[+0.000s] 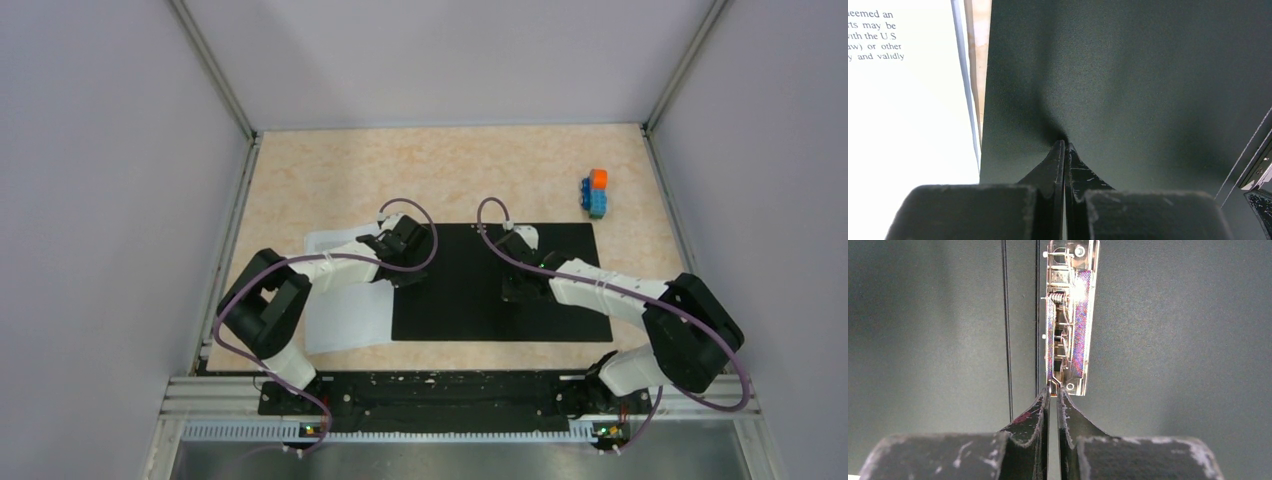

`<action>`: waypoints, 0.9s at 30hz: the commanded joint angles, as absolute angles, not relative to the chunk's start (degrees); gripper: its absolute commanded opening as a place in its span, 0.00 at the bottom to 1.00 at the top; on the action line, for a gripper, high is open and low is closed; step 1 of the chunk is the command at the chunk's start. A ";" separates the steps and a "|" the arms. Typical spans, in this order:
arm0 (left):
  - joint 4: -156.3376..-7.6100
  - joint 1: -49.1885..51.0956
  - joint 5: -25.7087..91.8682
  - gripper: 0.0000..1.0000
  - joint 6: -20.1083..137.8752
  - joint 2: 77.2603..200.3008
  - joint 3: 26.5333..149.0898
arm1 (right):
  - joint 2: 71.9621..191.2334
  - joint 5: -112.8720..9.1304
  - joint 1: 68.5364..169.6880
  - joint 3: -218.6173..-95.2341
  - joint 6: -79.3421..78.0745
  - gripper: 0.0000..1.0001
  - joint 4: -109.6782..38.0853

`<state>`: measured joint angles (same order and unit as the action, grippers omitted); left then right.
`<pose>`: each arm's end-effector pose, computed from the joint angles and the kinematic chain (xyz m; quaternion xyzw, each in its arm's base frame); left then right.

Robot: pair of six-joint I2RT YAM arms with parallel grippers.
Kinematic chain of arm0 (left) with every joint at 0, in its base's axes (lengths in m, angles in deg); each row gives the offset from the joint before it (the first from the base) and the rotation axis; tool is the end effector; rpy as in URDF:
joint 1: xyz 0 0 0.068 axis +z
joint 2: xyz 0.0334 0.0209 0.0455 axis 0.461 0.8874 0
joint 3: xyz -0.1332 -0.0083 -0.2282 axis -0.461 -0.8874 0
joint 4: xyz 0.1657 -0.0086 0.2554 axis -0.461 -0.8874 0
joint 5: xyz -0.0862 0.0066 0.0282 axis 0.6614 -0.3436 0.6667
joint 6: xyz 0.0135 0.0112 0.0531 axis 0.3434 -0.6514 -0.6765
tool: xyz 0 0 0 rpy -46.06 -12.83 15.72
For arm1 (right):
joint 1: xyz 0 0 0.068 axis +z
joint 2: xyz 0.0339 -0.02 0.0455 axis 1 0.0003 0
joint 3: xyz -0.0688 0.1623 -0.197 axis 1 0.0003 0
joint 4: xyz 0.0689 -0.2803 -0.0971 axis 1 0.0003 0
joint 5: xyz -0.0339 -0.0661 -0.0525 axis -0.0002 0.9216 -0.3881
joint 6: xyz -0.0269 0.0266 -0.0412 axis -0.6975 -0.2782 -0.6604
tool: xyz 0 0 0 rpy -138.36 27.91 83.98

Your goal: Put the files into the folder

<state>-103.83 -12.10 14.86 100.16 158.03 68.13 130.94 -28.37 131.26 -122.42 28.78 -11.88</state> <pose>0.2734 -0.2171 0.1185 -0.1328 0.9575 -0.1162 0.2281 0.2245 0.1831 0.1279 -0.0113 0.9651 0.0357 0.2591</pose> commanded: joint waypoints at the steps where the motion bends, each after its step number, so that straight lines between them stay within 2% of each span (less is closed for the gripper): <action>1: -106.95 -12.03 12.13 0.00 100.39 161.03 67.53 | 133.45 -24.40 132.02 -120.92 29.98 0.04 -11.82; 11: -108.00 -11.40 12.39 0.00 100.46 162.02 67.59 | 135.55 -17.32 132.66 -119.86 33.31 0.02 -6.94; 27: -108.35 -10.69 12.56 0.00 100.43 162.34 66.19 | 129.79 -14.59 132.52 -121.18 34.59 0.02 -2.56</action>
<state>-103.28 -11.59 15.54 101.10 159.14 69.01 130.48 -20.79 133.01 -122.20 34.75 -10.11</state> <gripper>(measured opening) 0.011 0.023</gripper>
